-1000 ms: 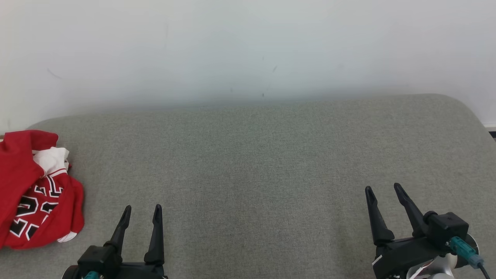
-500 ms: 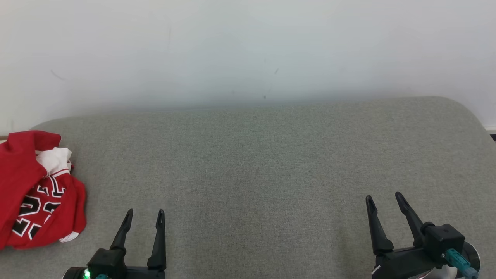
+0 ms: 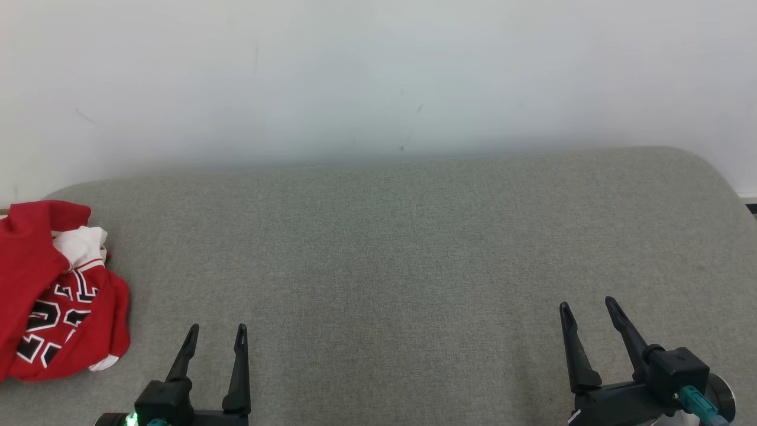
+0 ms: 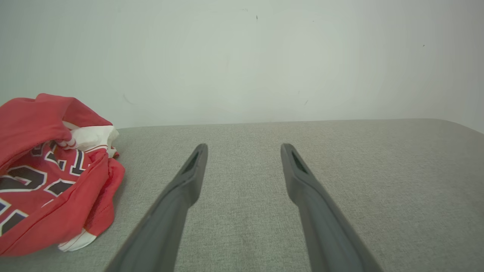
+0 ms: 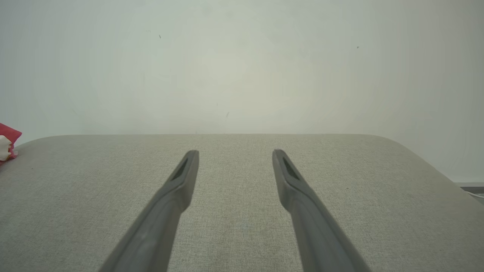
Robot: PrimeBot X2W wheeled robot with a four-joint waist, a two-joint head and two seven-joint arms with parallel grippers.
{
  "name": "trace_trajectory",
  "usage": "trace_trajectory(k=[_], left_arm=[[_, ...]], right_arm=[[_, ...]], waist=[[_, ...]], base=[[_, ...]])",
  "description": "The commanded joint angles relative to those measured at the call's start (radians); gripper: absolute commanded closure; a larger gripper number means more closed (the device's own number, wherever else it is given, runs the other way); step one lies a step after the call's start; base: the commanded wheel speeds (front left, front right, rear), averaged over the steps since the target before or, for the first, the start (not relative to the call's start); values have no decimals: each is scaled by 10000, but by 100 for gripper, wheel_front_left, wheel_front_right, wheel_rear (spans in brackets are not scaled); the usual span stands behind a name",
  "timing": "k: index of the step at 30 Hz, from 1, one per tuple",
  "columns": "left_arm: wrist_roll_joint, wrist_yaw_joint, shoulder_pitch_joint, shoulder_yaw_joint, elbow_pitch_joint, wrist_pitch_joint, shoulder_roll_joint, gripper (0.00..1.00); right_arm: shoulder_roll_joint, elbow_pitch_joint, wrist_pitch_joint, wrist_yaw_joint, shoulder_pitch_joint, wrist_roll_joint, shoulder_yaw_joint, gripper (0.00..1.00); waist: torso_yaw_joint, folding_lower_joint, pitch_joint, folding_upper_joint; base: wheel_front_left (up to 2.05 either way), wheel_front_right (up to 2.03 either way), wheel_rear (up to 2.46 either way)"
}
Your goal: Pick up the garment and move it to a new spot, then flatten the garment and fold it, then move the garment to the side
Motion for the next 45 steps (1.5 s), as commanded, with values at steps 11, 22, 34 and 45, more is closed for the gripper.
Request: trace_trajectory(k=[11,22,34,45], left_arm=[[-106,112,70,-74,66,64,76,0],[-172,196,-183,-116,45,26,119,0],[-377,415,-25,138,-75,20,293,0],[-582,571,149,359,-206,66,431,0]], right_arm=[[66,-70,74,4,168,69,-73,0],[5,-246,109,4,191,3,157,0],[-41,-335,183,4,-36,121,1133,0],[20,-203,120,4,-182,264,1696,0]], waist=[[20,1,27,-1],[1022,1,60,-1],[3386,1,88,-1],[4338,1,95,-1]], base=[[0,0,0],[0,0,0],[0,0,0],[0,0,0]])
